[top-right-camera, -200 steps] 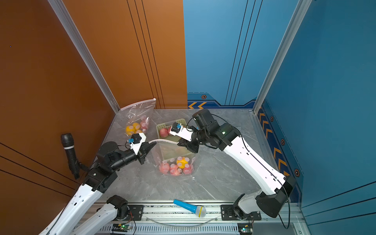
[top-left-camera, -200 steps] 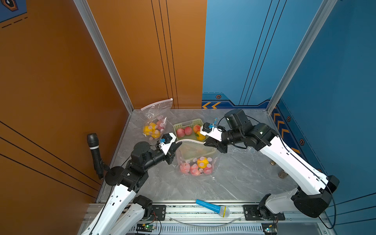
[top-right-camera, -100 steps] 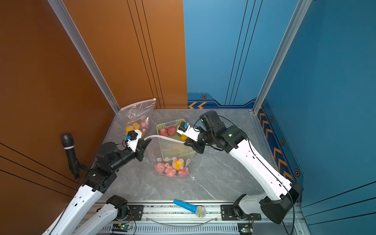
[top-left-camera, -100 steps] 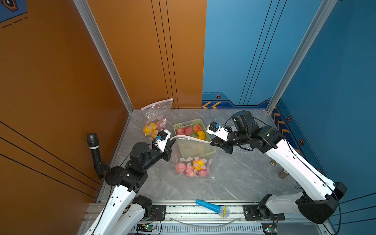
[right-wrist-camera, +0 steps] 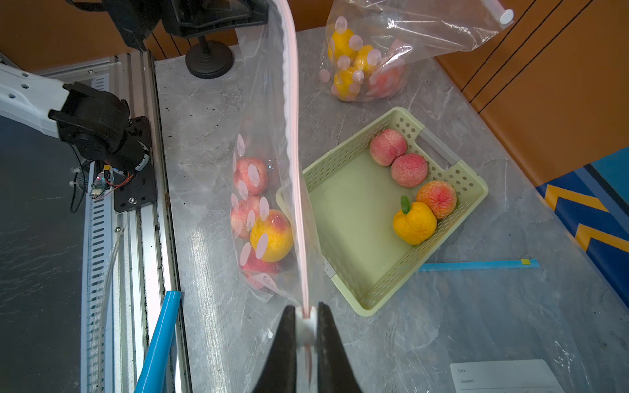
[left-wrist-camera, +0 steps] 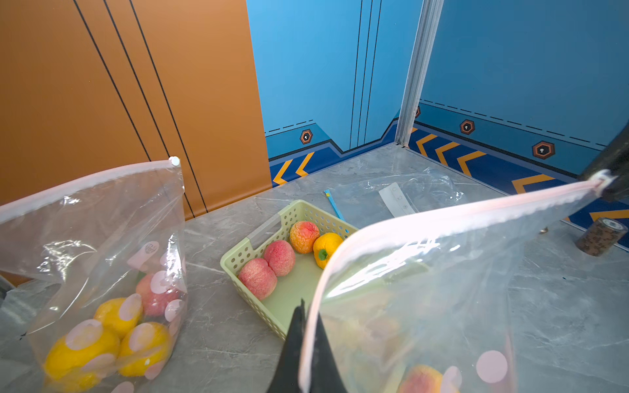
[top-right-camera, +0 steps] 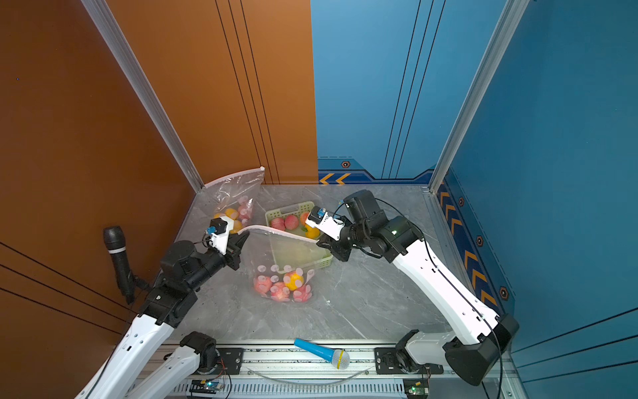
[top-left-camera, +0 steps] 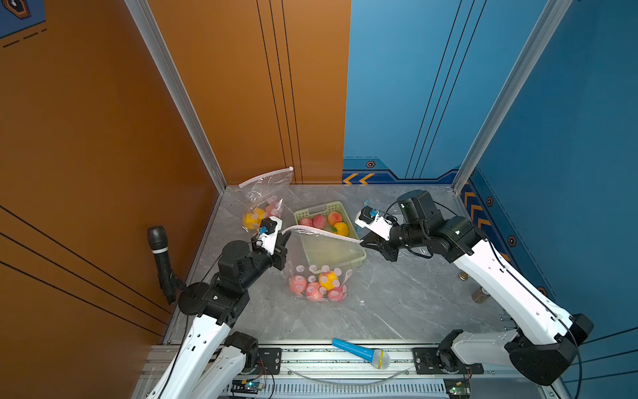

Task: Place the peach in a zip-top bag and seal the zipper
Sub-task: Zip the zipper on the zipper food storage bag, then place the zipper food storage bag at the center of the board.

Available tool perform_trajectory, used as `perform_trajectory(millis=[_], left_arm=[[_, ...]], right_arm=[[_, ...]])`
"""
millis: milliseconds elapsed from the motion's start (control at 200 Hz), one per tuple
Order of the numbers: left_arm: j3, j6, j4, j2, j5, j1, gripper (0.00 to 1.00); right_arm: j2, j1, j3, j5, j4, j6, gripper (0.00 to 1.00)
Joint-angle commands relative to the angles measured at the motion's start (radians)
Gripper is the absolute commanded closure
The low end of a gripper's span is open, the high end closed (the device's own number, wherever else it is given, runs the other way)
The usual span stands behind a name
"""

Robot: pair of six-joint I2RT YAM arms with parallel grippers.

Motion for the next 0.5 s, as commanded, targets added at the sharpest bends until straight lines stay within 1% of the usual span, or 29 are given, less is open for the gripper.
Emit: perform_trajectory(millis=[0, 220, 315, 416, 466, 496], left_arm=[[0.001, -0.019, 0.006, -0.007, -0.046, 0.017, 1.0], [-0.002, -0.023, 0.017, -0.011, -0.053, 0.02, 1.0], [0.0, -0.03, 0.013, -0.012, -0.086, 0.026, 1.0], [0.0, -0.037, 0.012, -0.015, -0.089, 0.037, 1.0], [0.004, -0.044, 0.01, -0.016, -0.088, 0.04, 1.0], [0.006, -0.046, 0.013, -0.016, -0.087, 0.04, 1.0]], right_arm=[[-0.023, -0.003, -0.017, 0.003, 0.025, 0.039, 0.9], [-0.01, 0.018, -0.019, 0.01, 0.065, 0.052, 0.89], [-0.006, 0.021, -0.02, 0.014, 0.067, 0.054, 0.89], [-0.008, 0.024, -0.018, 0.015, 0.074, 0.063, 0.89], [-0.01, 0.031, -0.014, 0.007, 0.082, 0.073, 0.83], [-0.012, 0.039, -0.013, 0.008, 0.095, 0.086, 0.75]])
